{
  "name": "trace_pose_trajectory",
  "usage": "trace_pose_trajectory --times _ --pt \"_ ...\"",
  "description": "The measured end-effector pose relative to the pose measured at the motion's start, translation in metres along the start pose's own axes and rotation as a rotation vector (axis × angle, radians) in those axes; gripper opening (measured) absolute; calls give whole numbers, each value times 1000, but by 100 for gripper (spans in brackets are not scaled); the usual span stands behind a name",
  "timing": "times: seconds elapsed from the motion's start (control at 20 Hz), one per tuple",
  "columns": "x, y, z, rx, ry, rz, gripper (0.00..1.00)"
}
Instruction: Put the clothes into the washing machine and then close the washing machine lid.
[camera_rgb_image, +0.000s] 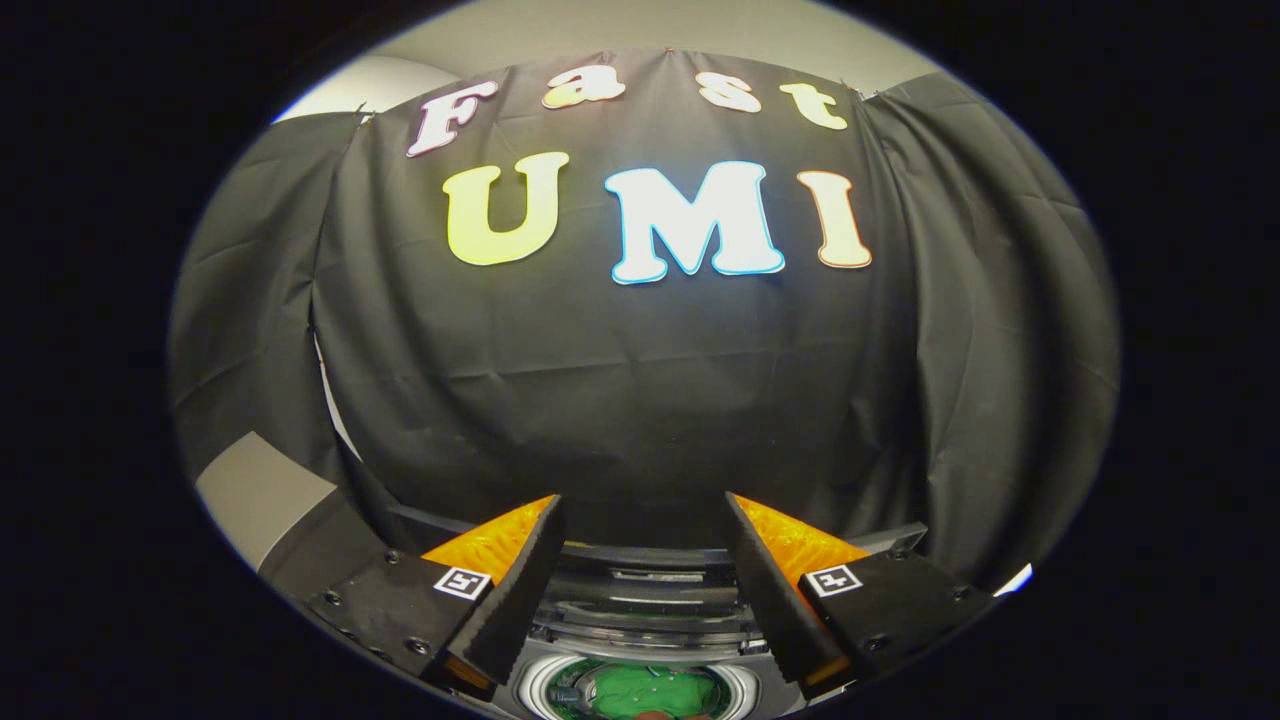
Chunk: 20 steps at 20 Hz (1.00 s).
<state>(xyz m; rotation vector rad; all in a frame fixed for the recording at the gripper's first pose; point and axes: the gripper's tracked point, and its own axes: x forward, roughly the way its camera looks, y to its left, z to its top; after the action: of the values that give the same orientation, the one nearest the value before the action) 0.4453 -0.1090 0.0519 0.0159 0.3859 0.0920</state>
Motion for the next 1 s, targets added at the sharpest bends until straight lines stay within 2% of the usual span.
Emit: trace_pose_trajectory --times 0.3,0.55,0.65,1.0 --pt "21 -2 -13 -13 18 -21 98" --pt "30 -5 -12 45 16 -33 98" --pt "31 -3 -14 22 23 -49 98" --pt "10 -1 -20 5 -7 -64 98"
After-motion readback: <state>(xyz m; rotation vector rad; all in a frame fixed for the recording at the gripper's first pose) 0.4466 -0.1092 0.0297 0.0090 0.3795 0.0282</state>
